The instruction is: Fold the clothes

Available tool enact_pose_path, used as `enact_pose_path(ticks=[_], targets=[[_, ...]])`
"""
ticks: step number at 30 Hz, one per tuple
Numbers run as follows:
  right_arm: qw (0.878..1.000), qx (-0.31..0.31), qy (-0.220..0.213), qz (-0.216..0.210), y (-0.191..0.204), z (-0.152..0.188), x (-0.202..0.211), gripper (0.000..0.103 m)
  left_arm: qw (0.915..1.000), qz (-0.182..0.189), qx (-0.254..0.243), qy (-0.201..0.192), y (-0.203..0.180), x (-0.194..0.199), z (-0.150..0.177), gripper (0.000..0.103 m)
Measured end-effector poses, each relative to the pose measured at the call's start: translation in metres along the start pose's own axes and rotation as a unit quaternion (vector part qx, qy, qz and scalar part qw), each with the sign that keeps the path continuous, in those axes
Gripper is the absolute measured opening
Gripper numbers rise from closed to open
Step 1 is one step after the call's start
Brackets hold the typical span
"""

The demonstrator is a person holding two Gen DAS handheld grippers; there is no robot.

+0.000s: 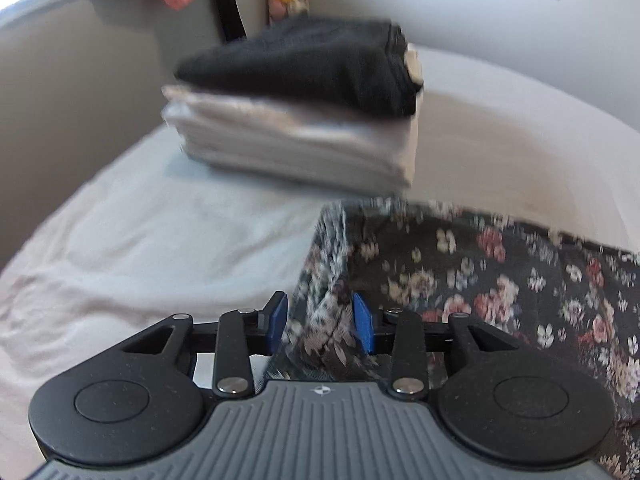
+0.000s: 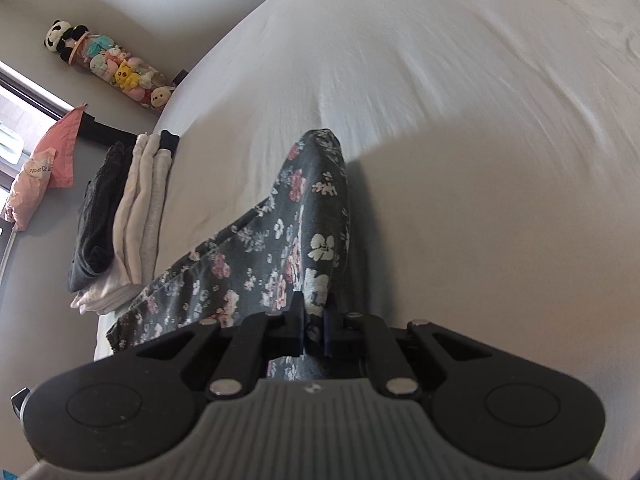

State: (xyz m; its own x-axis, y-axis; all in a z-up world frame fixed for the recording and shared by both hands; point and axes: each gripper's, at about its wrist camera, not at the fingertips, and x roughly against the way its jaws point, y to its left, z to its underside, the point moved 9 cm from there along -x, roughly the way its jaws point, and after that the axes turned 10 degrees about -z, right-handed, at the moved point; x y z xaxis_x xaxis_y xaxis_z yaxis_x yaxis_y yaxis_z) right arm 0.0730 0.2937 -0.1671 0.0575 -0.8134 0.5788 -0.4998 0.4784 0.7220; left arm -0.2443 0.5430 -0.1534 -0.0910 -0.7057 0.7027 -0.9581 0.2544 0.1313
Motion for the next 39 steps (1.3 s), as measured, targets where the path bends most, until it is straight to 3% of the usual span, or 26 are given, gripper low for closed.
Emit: enact_pose_path(ticks=[4,7,10,14,17,30,35,39], targets=[[1.0,0.007,0.0,-0.01,0.017,-0.005,0.004,0.009,0.9993,0.01,0.006,-0.035,0.002,0.019,-0.014,0.045],[1.0,0.012,-0.001,-0.02,0.029,-0.006,0.006,0.009,0.9967,0.071,0.017,-0.035,-0.009,0.031,-0.016,0.039],[0.999,0.017,-0.002,-0.028,0.04,-0.008,0.008,0.009,0.9861,0.165,0.011,-0.02,-0.038,0.042,-0.01,0.033],[0.999,0.021,-0.005,-0.034,0.05,-0.01,0.01,0.009,0.9721,0.232,-0.037,0.005,-0.078,0.049,0.004,0.024],[0.999,0.022,-0.007,-0.038,0.055,-0.009,0.013,0.009,0.9654,0.251,-0.06,0.041,-0.095,0.045,0.021,0.017],[0.996,0.05,-0.009,-0.069,0.095,-0.014,0.018,0.009,0.9382,0.327,-0.089,0.071,-0.133,0.047,0.051,0.013],[0.994,0.064,-0.003,-0.091,0.12,-0.014,0.019,0.009,0.9377,0.309,-0.133,0.086,-0.154,0.036,0.075,0.009],[0.991,0.082,0.009,-0.107,0.142,-0.008,0.015,0.009,0.936,0.317,-0.107,0.109,-0.153,0.024,0.083,0.007]])
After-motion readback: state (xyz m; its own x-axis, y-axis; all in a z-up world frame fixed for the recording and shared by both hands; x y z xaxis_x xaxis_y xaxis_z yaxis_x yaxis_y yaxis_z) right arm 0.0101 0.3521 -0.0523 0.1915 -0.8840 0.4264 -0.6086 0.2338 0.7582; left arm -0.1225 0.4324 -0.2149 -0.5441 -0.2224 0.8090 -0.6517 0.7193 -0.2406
